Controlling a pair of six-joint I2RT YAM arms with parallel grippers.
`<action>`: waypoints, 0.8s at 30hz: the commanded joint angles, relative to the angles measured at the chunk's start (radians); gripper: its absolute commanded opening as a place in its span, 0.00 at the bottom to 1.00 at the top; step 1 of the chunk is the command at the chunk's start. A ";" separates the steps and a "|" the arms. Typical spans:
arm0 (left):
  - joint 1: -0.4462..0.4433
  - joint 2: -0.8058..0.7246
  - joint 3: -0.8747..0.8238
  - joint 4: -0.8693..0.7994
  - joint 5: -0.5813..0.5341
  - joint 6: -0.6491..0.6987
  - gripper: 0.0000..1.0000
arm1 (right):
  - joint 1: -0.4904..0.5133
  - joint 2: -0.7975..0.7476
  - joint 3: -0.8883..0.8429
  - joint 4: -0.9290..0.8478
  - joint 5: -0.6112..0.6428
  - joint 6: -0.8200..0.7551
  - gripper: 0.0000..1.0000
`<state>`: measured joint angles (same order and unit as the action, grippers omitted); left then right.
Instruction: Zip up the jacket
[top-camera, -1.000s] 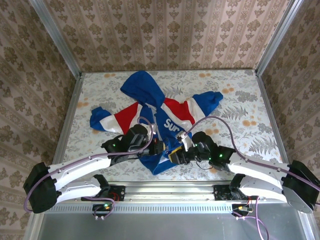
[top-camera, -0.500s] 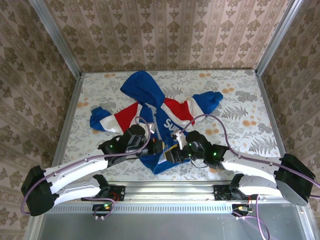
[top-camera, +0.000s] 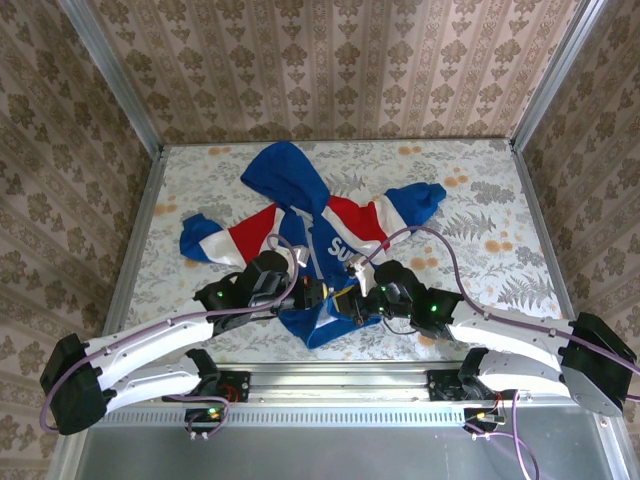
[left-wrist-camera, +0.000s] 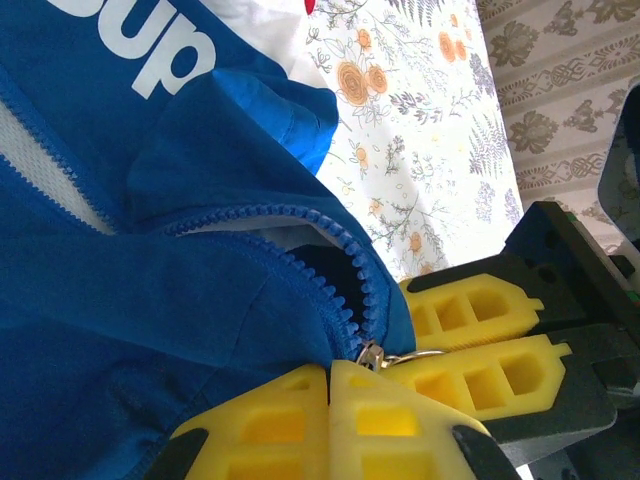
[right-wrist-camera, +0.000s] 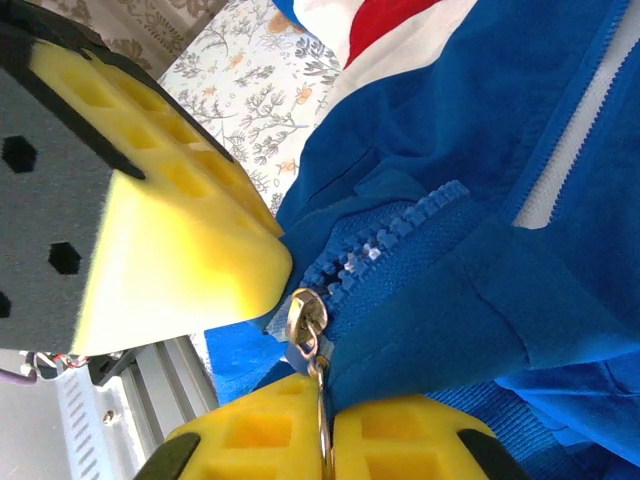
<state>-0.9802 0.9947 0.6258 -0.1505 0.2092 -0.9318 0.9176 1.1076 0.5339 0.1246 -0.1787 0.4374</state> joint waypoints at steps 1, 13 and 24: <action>0.002 -0.022 -0.015 -0.029 0.002 0.007 0.00 | 0.002 -0.018 -0.007 -0.031 0.047 -0.028 0.03; -0.009 -0.055 -0.019 -0.101 -0.005 0.041 0.00 | 0.001 -0.015 0.087 -0.250 0.036 -0.146 0.08; -0.045 -0.014 0.002 -0.164 -0.019 0.079 0.00 | 0.001 0.116 0.286 -0.575 -0.011 -0.356 0.09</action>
<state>-1.0206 0.9768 0.6128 -0.2134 0.2062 -0.8875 0.9264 1.2083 0.7815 -0.3096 -0.2070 0.1577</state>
